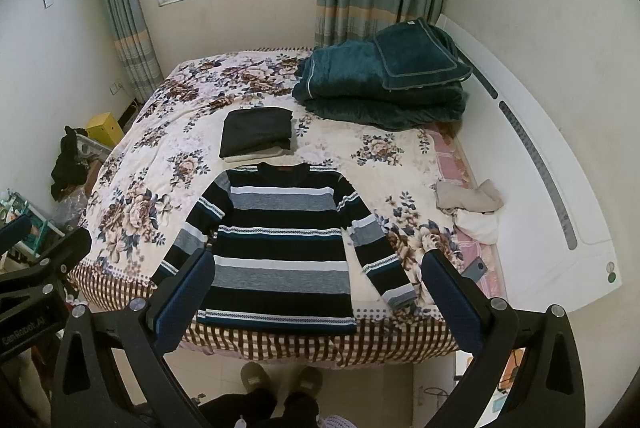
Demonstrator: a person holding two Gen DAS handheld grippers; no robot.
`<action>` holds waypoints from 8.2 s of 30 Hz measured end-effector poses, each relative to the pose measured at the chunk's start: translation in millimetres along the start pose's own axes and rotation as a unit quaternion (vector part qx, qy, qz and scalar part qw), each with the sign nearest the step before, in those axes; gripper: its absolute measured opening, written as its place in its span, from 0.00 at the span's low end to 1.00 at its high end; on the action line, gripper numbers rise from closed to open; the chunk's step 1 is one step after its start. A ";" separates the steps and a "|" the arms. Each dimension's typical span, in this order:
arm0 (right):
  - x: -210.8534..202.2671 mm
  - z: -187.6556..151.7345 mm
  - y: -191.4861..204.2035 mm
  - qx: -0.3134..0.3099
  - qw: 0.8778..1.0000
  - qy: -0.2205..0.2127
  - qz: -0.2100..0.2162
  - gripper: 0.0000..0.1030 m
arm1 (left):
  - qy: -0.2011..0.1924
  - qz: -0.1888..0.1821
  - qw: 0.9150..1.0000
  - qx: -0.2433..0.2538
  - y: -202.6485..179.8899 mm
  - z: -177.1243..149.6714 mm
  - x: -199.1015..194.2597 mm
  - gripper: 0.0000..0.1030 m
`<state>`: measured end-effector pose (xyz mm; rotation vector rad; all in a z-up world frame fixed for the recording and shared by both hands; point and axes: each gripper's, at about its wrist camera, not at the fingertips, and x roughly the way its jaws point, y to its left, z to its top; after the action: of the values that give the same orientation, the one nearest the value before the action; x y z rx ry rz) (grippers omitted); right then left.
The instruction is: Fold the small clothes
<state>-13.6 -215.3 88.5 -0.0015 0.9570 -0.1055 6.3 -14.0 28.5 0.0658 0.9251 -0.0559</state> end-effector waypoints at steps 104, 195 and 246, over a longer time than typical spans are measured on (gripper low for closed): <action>694.2 -340.2 -457.0 0.719 0.690 0.078 0.026 0.63 | 0.290 0.097 0.952 0.019 -116.7 -147.9 638.6 1.00; 756.3 -98.5 170.3 0.122 0.943 0.294 0.096 0.66 | 0.078 0.005 0.838 -0.540 501.0 -195.2 589.5 0.15; 779.0 -38.1 91.7 0.130 0.954 0.266 0.044 0.94 | 0.020 -0.028 0.979 -0.199 229.1 7.9 591.8 0.05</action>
<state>408.5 -193.0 -573.4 0.3270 1.4740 -0.1539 385.6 201.9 -432.3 -0.3318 0.9644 0.0799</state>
